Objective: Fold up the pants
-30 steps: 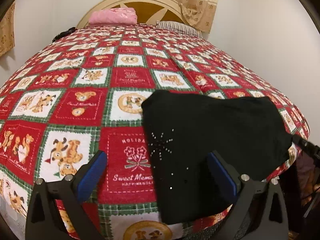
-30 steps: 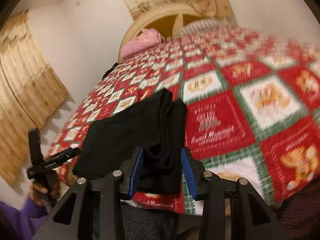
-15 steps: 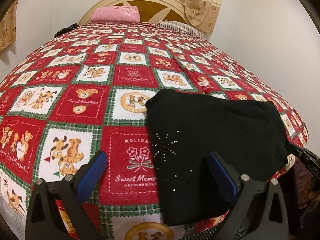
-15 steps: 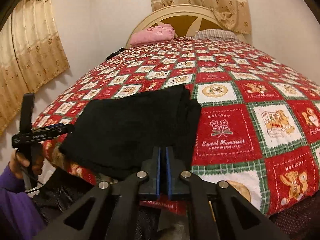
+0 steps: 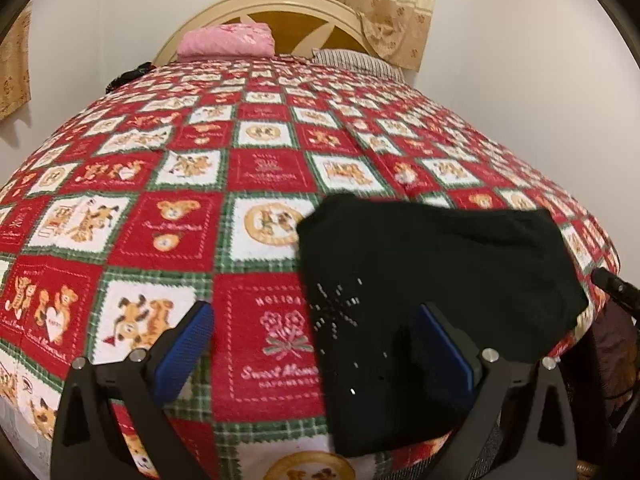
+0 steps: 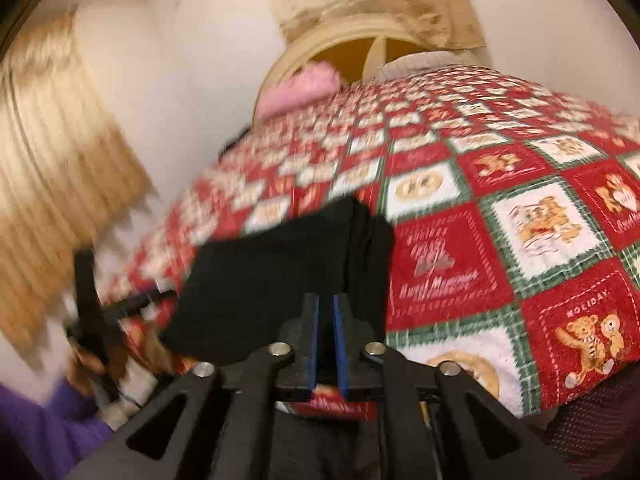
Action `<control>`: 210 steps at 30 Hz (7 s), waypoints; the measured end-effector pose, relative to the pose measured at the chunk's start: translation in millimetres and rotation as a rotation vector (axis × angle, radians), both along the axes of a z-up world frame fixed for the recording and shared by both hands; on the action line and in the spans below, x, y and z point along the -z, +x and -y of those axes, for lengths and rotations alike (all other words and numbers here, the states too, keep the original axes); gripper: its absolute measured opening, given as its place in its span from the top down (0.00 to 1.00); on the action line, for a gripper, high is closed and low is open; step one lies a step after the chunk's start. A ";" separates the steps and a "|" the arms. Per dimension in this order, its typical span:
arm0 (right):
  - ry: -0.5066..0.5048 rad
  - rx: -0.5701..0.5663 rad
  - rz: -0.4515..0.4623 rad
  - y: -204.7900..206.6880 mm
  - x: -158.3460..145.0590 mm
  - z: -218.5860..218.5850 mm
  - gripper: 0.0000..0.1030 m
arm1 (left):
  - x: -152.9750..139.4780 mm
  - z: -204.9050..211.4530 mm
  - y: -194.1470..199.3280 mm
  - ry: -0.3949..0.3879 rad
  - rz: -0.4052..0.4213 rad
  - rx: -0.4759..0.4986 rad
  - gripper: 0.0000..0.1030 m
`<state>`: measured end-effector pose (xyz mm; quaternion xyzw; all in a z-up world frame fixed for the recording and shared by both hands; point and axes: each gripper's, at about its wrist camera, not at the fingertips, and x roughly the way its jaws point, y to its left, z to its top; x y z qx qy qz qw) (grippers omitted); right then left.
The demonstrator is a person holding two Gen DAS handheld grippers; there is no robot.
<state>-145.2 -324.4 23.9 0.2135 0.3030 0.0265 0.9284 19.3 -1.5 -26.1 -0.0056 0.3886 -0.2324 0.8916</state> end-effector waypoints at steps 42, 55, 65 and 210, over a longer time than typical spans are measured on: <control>-0.111 -0.028 -0.060 32.7 46.3 -22.7 0.45 | 20.2 25.4 18.8 -0.010 -0.112 -0.038 0.00; -0.093 -0.024 -0.063 32.0 48.5 -18.9 0.46 | 23.2 18.0 15.3 -0.055 -0.103 -0.003 0.00; -0.087 -0.028 -0.067 32.8 49.1 -18.7 0.46 | 19.1 -9.7 1.8 -0.306 -0.225 0.027 0.00; -0.484 -0.045 0.082 66.1 -8.9 -129.7 0.73 | -38.8 4.3 -1.0 0.021 0.100 -0.023 0.84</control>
